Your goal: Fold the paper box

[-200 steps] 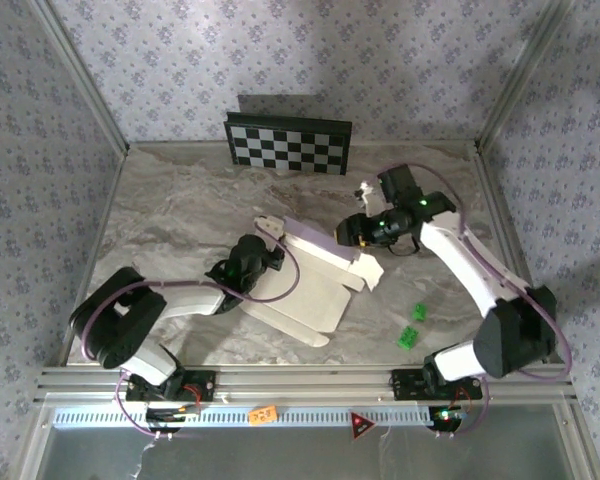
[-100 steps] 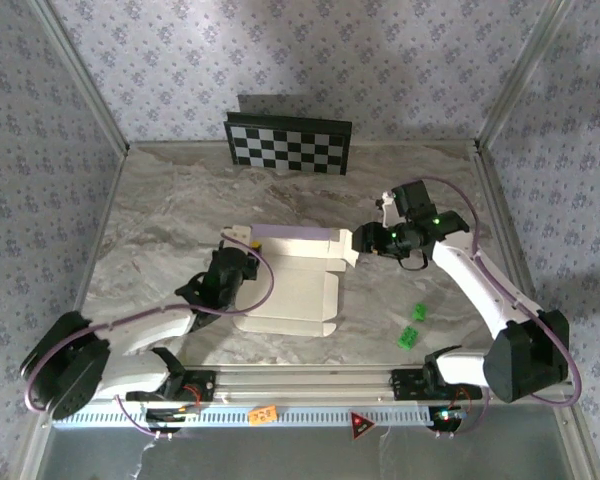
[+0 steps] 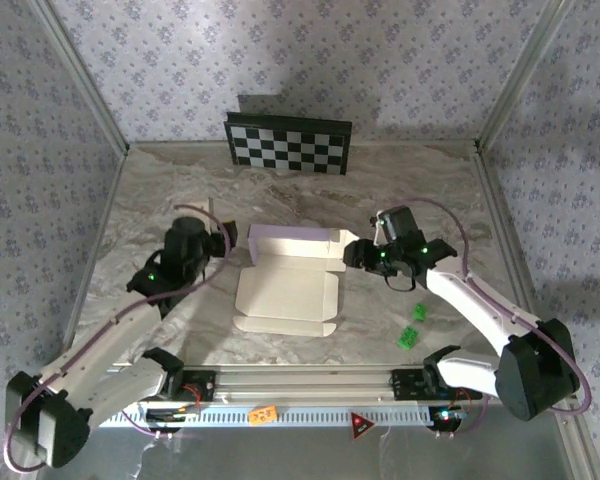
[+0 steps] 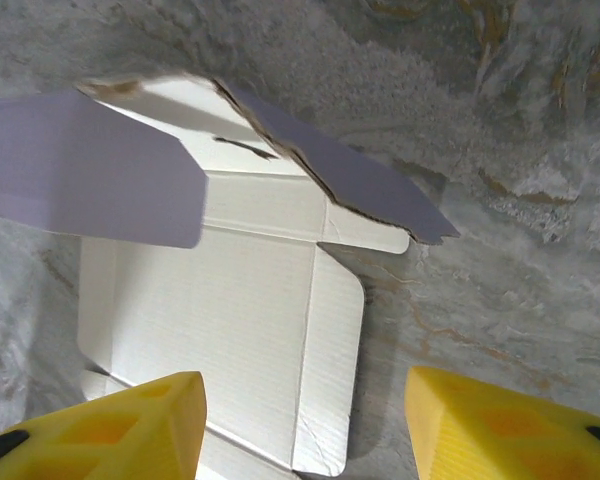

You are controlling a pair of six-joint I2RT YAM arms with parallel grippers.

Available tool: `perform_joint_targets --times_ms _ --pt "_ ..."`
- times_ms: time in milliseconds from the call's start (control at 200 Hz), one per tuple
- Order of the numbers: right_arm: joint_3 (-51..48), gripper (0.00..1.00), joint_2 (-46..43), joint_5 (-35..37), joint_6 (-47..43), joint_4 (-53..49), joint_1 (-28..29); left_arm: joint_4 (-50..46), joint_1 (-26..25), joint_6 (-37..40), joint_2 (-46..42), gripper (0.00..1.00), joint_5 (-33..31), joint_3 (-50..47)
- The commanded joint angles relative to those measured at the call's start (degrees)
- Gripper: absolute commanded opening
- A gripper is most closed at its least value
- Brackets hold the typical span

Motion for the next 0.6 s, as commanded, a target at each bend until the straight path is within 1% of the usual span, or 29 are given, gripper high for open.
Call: perform_joint_targets --times_ms 0,105,185,310,400,595 --pt "-4.12 0.56 0.47 4.3 6.31 9.08 2.24 -5.44 4.72 0.2 4.42 0.61 19.55 5.54" --pt "-7.81 0.55 1.83 5.69 8.99 16.14 3.92 -7.1 6.88 2.31 9.92 0.63 29.55 9.93" --pt "-10.7 0.55 3.42 7.22 10.89 22.25 4.6 -9.25 7.29 4.4 14.45 0.64 33.68 13.01" --pt "-14.45 0.54 7.06 8.13 16.13 32.15 4.81 -12.59 8.1 5.67 21.24 0.63 37.3 16.92" --pt "-15.08 0.54 9.76 9.78 17.68 36.12 5.57 -13.5 8.67 5.87 24.6 0.61 39.93 18.16" --pt "-15.31 0.54 14.26 11.98 18.43 41.09 6.24 -15.65 9.31 5.4 28.47 0.55 38.89 18.84"
